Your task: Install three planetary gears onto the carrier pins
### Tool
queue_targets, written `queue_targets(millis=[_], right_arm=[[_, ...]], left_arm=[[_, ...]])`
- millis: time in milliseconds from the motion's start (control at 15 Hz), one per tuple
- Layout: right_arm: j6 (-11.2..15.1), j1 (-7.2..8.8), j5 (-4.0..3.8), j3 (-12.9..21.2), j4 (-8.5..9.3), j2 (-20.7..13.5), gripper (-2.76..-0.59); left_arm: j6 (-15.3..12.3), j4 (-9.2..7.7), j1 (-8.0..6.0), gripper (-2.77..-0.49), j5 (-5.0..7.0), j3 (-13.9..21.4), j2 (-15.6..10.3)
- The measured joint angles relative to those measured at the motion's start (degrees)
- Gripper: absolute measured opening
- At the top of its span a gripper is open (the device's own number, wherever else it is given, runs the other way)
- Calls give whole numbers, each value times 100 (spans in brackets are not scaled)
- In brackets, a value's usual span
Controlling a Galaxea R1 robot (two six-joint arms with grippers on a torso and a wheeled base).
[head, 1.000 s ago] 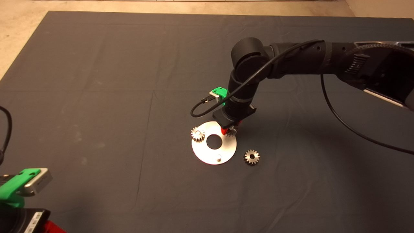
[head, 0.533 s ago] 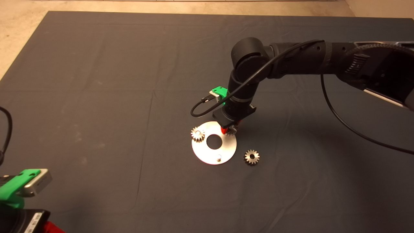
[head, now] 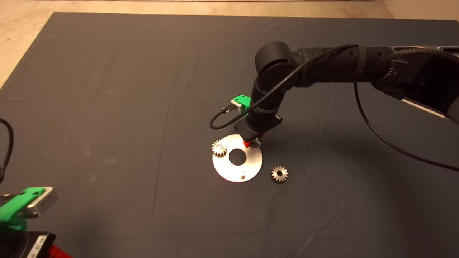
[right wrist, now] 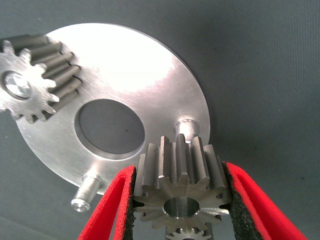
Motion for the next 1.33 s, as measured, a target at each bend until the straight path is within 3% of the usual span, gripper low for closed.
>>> queue_targets(millis=[467,1333], right_arm=[[0,0,0,-6,-154,20,-230],[0,-1,-2,-11,-176,-15,-230]], left_arm=[[6,-4,0,-124,0,0,-6],[9,-4,0,-124,0,0,-6]])
